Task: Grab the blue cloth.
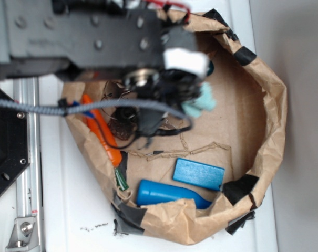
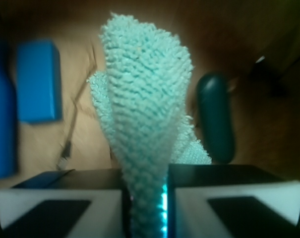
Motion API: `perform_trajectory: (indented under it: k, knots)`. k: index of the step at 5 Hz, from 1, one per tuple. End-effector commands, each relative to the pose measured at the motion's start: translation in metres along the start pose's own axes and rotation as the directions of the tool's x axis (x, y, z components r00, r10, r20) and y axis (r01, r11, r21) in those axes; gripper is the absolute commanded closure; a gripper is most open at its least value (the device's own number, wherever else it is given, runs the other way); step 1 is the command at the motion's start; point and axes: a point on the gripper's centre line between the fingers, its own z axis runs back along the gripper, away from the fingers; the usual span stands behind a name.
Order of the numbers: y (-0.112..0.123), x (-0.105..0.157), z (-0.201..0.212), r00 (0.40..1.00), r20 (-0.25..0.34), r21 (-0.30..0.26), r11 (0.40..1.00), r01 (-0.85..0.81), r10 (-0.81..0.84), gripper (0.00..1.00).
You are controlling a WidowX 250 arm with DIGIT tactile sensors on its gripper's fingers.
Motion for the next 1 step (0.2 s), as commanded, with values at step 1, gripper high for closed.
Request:
perform_trajectory:
  k: [1]
  knots:
    - [-0.0233,0.0367,0.0587,0.99,-0.08,-0.093,0.988,-0.127,0.119,1.0]
